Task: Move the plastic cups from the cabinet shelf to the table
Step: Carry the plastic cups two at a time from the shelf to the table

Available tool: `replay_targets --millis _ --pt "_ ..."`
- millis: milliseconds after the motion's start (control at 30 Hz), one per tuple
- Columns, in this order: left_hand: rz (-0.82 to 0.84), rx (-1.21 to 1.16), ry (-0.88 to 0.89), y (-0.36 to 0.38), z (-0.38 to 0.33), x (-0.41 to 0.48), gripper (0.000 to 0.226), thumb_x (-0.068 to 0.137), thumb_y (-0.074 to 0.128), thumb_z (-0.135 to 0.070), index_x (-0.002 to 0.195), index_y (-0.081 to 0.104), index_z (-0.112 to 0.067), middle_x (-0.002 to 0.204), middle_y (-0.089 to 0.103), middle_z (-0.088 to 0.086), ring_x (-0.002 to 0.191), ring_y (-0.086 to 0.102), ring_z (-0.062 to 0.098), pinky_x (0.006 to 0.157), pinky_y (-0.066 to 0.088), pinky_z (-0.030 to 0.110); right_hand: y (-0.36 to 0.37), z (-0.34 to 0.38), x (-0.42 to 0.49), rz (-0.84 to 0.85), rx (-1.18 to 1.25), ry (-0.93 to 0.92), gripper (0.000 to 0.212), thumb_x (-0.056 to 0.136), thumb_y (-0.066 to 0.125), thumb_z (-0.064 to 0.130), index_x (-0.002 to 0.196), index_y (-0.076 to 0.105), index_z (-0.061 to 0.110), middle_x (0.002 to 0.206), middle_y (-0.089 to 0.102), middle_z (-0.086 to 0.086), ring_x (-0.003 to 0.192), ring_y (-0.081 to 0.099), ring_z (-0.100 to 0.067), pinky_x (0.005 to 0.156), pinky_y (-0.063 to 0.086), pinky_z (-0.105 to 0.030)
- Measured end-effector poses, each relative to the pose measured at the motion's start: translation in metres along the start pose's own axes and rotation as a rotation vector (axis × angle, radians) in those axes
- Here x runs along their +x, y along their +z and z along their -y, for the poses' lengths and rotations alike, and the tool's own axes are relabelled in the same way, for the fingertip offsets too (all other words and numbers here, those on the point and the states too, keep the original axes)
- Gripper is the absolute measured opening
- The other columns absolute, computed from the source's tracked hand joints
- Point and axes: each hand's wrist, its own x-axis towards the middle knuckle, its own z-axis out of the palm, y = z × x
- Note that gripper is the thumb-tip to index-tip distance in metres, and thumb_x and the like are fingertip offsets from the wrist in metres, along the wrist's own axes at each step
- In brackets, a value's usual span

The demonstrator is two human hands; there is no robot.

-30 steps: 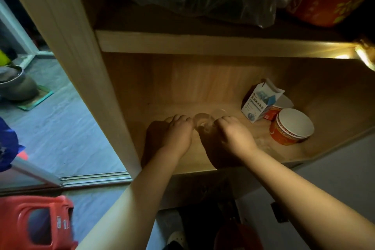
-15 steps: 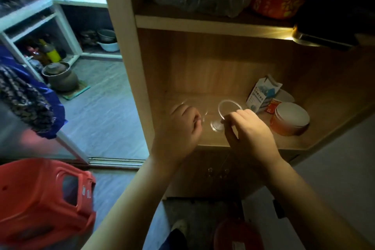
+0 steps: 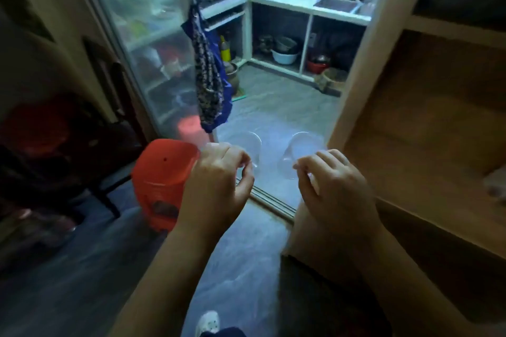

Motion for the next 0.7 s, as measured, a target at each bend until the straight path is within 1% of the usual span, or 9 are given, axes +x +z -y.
replay_targets --millis 133,233,267,367,467,533,600,633,700 --pt "-0.107 0.058 -0.073 -0.045 0.048 -0.006 0.013 0.082 0.051 -0.022 0.077 0.058 -0.012 0.074 0.057 0.002 0.076 0.049 0.023 0.071 0.039 0.034 0.026 0.052 0.034 0.021 0.050 -0.130 0.012 0.089 0.053 0.015 0.085 0.064 0.012 0.079 0.065 -0.001 0.077 0.059 -0.024 0.066 0.048 -0.037" --pt "-0.170 0.075 -0.108 -0.080 0.090 -0.013 0.013 0.082 0.051 -0.023 0.077 0.058 -0.012 0.073 0.057 0.002 0.076 0.049 0.023 0.072 0.042 0.038 0.055 0.098 0.059 0.033 0.100 -0.186 0.013 0.089 0.052 0.016 0.084 0.063 0.012 0.079 0.065 -0.001 0.079 0.059 -0.025 0.066 0.048 -0.038" --pt "-0.186 0.093 -0.122 -0.094 0.106 -0.016 0.013 0.082 0.051 -0.023 0.077 0.058 -0.013 0.073 0.056 0.001 0.076 0.049 0.022 0.072 0.043 0.037 0.068 0.115 0.069 0.038 0.110 -0.205 0.014 0.089 0.051 0.016 0.083 0.063 0.012 0.079 0.065 -0.002 0.079 0.059 -0.025 0.065 0.049 -0.039" --pt "-0.226 0.151 -0.188 -0.142 0.165 -0.029 0.012 0.082 0.053 -0.022 0.077 0.058 -0.013 0.074 0.057 -0.002 0.077 0.048 0.018 0.072 0.040 0.026 0.110 0.176 0.096 0.072 0.149 -0.248 0.016 0.089 0.050 0.019 0.081 0.062 0.012 0.079 0.064 -0.002 0.081 0.059 -0.026 0.064 0.049 -0.040" --pt "-0.294 0.242 -0.313 -0.198 0.233 -0.053 0.006 0.081 0.060 -0.015 0.077 0.059 -0.011 0.074 0.057 -0.002 0.079 0.049 0.017 0.073 0.038 0.022 0.160 0.254 0.119 0.093 0.238 -0.313 0.009 0.087 0.055 0.018 0.082 0.062 0.014 0.079 0.063 0.000 0.080 0.058 -0.024 0.063 0.048 -0.035" --pt "-0.338 0.312 -0.381 -0.231 0.274 -0.069 0.004 0.081 0.062 -0.013 0.078 0.060 -0.010 0.075 0.058 -0.002 0.080 0.048 0.015 0.072 0.036 0.019 0.191 0.304 0.130 0.141 0.303 -0.383 0.009 0.086 0.056 0.019 0.085 0.063 0.014 0.082 0.065 0.000 0.081 0.058 -0.023 0.065 0.049 -0.037" --pt "-0.358 0.383 -0.458 -0.266 0.311 -0.093 0.003 0.080 0.062 -0.012 0.080 0.060 -0.010 0.076 0.060 -0.001 0.081 0.050 0.017 0.072 0.039 0.022 0.223 0.359 0.138 0.183 0.376 -0.465 0.014 0.086 0.053 0.021 0.088 0.064 0.014 0.085 0.066 -0.001 0.083 0.058 -0.024 0.068 0.049 -0.037" --pt "-0.361 0.394 -0.450 -0.272 0.318 -0.095 0.003 0.080 0.062 -0.013 0.080 0.060 -0.010 0.077 0.060 0.000 0.082 0.051 0.018 0.071 0.041 0.023 0.226 0.370 0.140 0.188 0.387 -0.476 0.016 0.086 0.052 0.022 0.088 0.065 0.014 0.085 0.066 -0.002 0.083 0.058 -0.025 0.067 0.049 -0.038" --pt "-0.365 0.435 -0.515 -0.299 0.337 -0.111 0.004 0.081 0.060 -0.015 0.082 0.061 -0.010 0.079 0.061 0.000 0.083 0.051 0.018 0.071 0.044 0.025 0.244 0.412 0.148 0.206 0.443 -0.538 0.015 0.086 0.053 0.022 0.089 0.065 0.014 0.084 0.066 -0.002 0.082 0.058 -0.025 0.065 0.050 -0.040"
